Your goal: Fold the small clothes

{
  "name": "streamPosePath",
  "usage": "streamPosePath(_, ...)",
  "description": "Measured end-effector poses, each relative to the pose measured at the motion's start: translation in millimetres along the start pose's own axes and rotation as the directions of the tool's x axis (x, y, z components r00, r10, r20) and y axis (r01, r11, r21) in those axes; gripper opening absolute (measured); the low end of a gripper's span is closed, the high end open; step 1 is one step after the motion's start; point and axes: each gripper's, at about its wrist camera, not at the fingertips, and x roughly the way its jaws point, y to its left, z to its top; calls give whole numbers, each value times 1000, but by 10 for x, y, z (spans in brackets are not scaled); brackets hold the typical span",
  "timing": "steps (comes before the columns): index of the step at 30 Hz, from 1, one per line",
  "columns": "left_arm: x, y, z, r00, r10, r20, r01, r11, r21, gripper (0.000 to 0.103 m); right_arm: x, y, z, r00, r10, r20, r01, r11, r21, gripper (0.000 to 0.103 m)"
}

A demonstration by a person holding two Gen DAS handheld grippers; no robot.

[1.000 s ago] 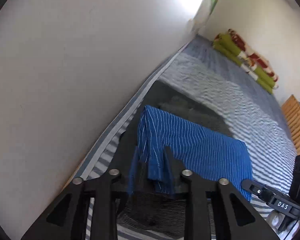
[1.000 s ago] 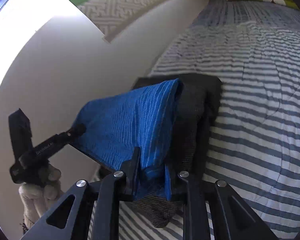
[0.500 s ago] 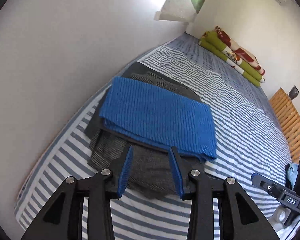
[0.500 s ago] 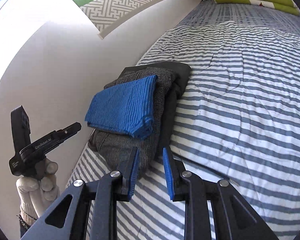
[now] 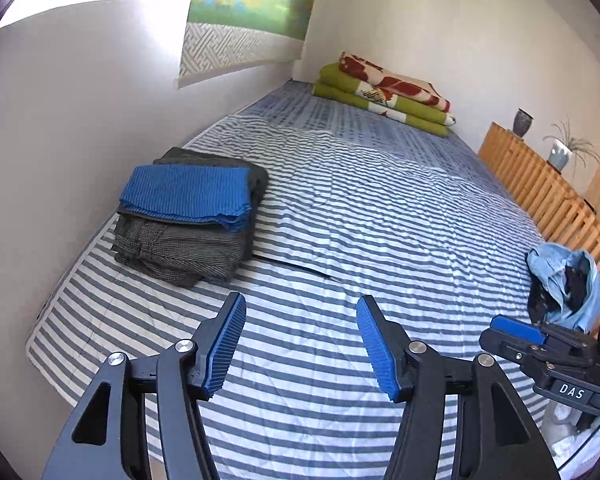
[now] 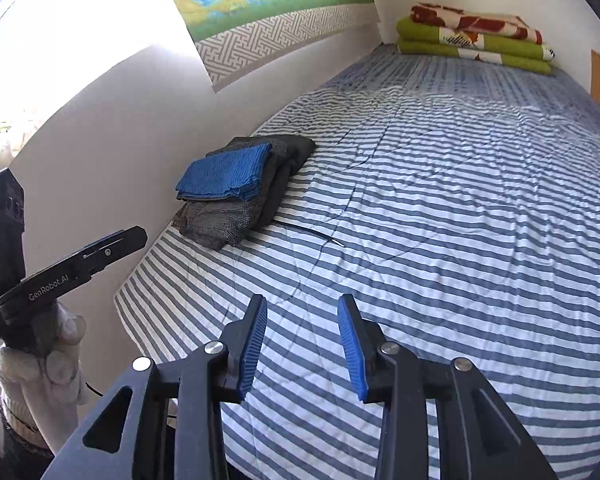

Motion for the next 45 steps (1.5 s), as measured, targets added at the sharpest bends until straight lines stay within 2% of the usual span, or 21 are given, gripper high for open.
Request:
streamPosePath(3,-351,-360,-214,999,-27,24,26,1000,15,68,-400,-18,-231,998,-33,48,35,999,-34,41)
streamPosePath(5,-568,-554,-350,998,-20,51,20,1000,18,75,-631,-48,-368,996,-47,80,50,998,-43,50)
streamPosePath(8,-885,-825,-556,996,-11,85,9,1000,18,85,-925,-88,-561,992,-37,117,42,998,-41,52)
streamPosePath(11,-1159,-1044,-782,994,3,110,-5,1000,20,90,-1154,-100,-735,987,-45,152,52,998,-39,54)
streamPosePath(12,-1225,-1090,-856,993,9,115,-11,1000,19,92,-1224,-97,-793,985,-50,164,57,998,-41,56)
streamPosePath(13,-1281,-1134,-929,993,12,116,-14,1000,18,94,-1295,-86,-851,983,-55,176,64,997,-43,62)
streamPosePath(14,-1327,-1172,-997,993,15,114,-17,1000,17,95,-1370,-77,-920,980,-63,191,73,996,-45,67)
streamPosePath(18,-1506,-1318,-1256,994,26,102,-28,999,27,96,-1585,-48,-1138,967,-101,234,114,993,-42,68)
streamPosePath(28,-1635,-1353,-1450,994,44,99,-49,997,53,102,-1763,-140,-1477,961,-149,232,150,989,14,71)
streamPosePath(37,-1417,-1306,-1414,998,27,65,-31,998,50,102,-1707,-204,-1527,960,-181,214,176,984,42,71)
streamPosePath(45,-1271,-1256,-1386,997,47,53,-50,998,49,102,-1617,-147,-1495,955,-203,217,205,979,13,71)
